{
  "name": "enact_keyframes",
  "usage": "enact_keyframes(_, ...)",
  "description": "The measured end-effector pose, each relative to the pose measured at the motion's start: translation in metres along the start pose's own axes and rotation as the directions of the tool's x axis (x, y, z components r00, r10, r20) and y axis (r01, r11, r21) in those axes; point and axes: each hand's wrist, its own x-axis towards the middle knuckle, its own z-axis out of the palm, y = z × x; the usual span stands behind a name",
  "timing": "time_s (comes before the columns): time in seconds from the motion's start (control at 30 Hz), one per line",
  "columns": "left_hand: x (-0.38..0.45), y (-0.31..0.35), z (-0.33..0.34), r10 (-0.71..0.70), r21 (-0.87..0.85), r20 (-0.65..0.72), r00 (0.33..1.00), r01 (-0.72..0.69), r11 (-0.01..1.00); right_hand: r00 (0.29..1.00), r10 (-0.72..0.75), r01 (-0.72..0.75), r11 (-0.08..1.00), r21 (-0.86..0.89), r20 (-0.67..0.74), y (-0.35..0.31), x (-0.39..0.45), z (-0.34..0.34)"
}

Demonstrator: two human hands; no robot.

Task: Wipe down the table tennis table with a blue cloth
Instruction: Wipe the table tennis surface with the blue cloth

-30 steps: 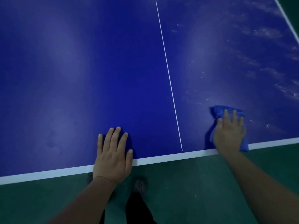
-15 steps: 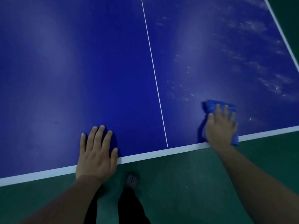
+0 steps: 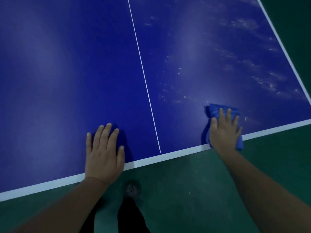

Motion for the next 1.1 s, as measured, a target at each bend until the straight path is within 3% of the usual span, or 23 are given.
enact_keyframes(0.07,0.007,0.007,0.006,-0.028,0.038,0.052,0.998,0.026,0.999,0.998,0.062,-0.061,0.997,0.044,-0.011,-0.005,-0.004,0.002)
enact_keyframes(0.17,0.008,0.005,0.012,-0.034,0.076,0.063,0.997,0.029,0.997,0.987,-0.155,0.154,0.988,-0.027,-0.035,-0.047,-0.048,0.017)
enact_keyframes(0.3,0.006,0.003,0.015,-0.036,0.026,-0.007,0.999,0.036,0.999,0.837,-0.548,0.545,0.830,-0.117,0.011,-0.130,-0.109,0.041)
enact_keyframes(0.5,0.007,0.002,0.017,-0.049,0.013,-0.016,0.999,0.049,0.999,0.702,-0.712,0.712,0.702,-0.025,0.017,-0.238,-0.061,0.045)
enact_keyframes(0.57,0.008,0.003,0.016,-0.046,0.027,0.013,0.999,0.046,0.999,0.783,-0.622,0.620,0.781,-0.075,0.001,-0.215,-0.014,0.037)
enact_keyframes(0.67,0.008,0.003,0.016,-0.048,0.045,0.033,0.998,0.046,0.998,0.978,-0.187,0.182,0.981,-0.062,-0.088,-0.121,0.056,0.016)
enact_keyframes(0.73,0.008,0.003,0.016,-0.047,0.048,0.042,0.998,0.045,0.998,0.993,0.105,-0.102,0.994,0.048,-0.052,-0.058,0.081,-0.005)
enact_keyframes(0.83,0.008,0.001,0.018,-0.044,0.057,0.048,0.998,0.041,0.998,0.956,0.289,-0.282,0.953,0.115,-0.050,-0.048,0.076,-0.011)
enact_keyframes(0.9,0.008,0.001,0.018,-0.040,0.058,0.040,0.998,0.038,0.998,0.978,0.181,-0.172,0.981,0.094,-0.104,-0.091,0.045,0.001)
enact_keyframes(0.97,0.008,0.001,0.018,-0.033,0.065,0.031,0.999,0.031,0.997,0.979,-0.165,0.168,0.986,0.011,-0.120,-0.141,-0.010,0.020)
enact_keyframes(1.03,0.009,0.002,0.019,-0.029,0.071,0.013,0.999,0.028,0.997,0.831,-0.555,0.552,0.831,-0.063,-0.035,-0.163,-0.072,0.040)
enact_keyframes(1.1,0.008,0.003,0.018,-0.032,0.064,0.012,0.999,0.031,0.997,0.723,-0.690,0.690,0.721,-0.064,0.025,-0.139,-0.086,0.043)
